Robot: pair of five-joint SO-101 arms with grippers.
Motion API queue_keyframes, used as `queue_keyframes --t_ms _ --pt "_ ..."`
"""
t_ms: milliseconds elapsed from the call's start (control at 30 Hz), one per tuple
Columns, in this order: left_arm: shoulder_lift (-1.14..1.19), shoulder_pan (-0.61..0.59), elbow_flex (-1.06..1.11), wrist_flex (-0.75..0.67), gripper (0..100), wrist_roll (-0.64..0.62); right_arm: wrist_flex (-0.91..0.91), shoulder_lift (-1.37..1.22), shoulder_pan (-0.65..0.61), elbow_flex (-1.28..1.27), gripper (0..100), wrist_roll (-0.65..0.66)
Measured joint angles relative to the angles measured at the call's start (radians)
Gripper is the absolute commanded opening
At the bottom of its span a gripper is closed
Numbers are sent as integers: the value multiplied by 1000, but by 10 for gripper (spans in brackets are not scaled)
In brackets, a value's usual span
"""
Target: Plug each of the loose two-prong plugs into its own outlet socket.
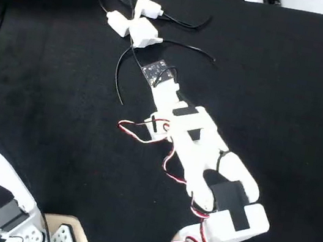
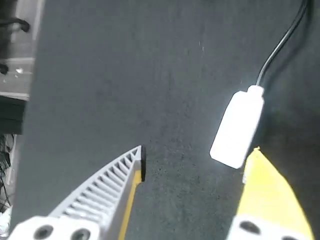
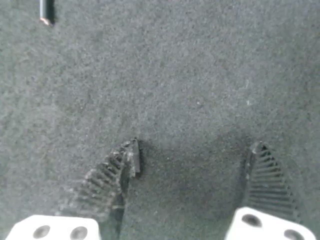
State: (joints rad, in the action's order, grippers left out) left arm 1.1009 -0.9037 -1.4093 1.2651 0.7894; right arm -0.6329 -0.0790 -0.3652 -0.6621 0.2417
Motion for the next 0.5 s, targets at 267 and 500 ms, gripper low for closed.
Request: queue_keyframes --t_ms 267,500 --pt "64 12 81 -69 311 5 0 0 0 0 336 0" --pt "115 64 81 -69 310 5 0 0 0 0 336 0"
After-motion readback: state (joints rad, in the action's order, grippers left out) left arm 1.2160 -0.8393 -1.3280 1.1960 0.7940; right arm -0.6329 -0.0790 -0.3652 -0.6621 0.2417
